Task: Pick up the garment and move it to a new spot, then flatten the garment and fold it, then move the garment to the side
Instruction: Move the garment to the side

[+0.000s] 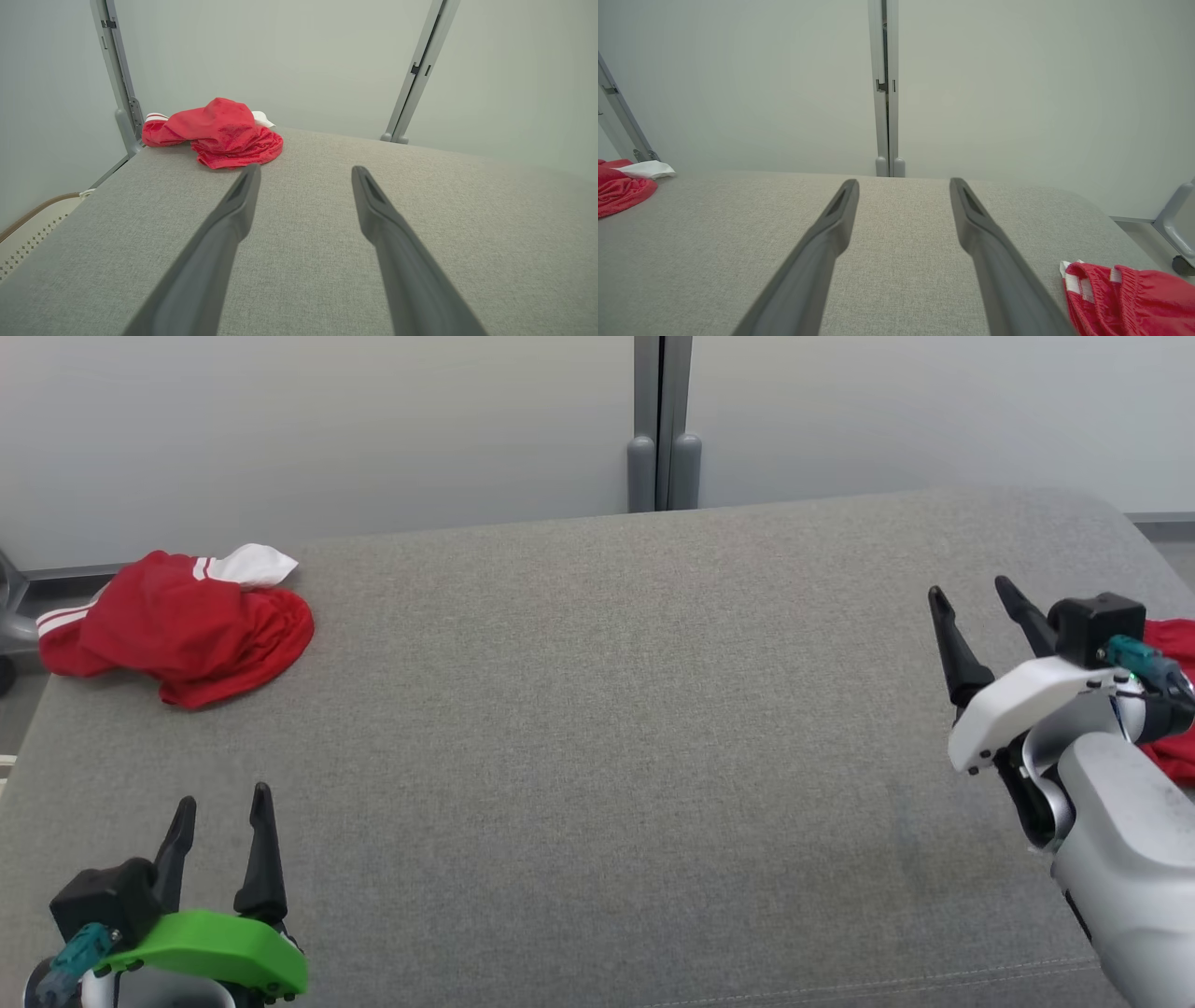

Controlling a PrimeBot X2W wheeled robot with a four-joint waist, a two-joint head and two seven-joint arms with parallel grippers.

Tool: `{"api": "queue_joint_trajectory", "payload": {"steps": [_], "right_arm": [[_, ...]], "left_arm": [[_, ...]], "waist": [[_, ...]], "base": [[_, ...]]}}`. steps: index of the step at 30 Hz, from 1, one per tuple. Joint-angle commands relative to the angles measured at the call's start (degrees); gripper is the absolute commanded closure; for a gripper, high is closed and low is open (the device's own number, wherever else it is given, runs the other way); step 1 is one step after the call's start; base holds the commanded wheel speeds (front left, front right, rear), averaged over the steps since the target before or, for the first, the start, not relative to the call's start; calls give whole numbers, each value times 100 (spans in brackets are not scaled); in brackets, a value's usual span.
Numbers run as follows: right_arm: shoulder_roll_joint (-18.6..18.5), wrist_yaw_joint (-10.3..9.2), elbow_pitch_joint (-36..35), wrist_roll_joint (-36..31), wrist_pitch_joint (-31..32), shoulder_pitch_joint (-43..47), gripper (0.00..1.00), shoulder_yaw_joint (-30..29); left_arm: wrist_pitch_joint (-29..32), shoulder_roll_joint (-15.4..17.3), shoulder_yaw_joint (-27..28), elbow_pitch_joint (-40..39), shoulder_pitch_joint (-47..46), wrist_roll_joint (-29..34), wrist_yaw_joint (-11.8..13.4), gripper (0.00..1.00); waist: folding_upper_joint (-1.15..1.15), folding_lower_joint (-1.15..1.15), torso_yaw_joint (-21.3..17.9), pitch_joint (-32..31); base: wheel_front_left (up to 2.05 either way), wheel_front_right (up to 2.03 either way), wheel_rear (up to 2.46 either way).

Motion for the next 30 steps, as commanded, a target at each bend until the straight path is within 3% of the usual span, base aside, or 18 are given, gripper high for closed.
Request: {"api": "queue_joint_trajectory", "payload": {"steps": [1,7,18,24,30], "right_arm": [[44,-7,-147,-107,-20,218,0,-123],[345,-7,-928,-444,155,973,0,-677],[1199,-7,-3375,-1296,1233,2767,0,-1868],[1544,-7,-4264,-1516,1680,3357,0,-1926],[1643,-7,-4500,-1602,1866,3466,0,-1844]], "left_arm": [[-52,-12,46,-59,130,-24,43,0],[-99,-27,51,-265,418,8,160,0],[-166,16,121,-535,750,48,260,0],[-150,-70,51,-499,712,77,234,0],[-119,-95,-20,-482,693,95,271,0]], "waist": [[0,0,31,-50],[0,0,19,-94],[0,0,60,-78],[0,0,75,-61],[0,0,52,-49]], "base": [[0,0,0],[0,0,0],[0,0,0],[0,0,0],[0,0,0]]}}
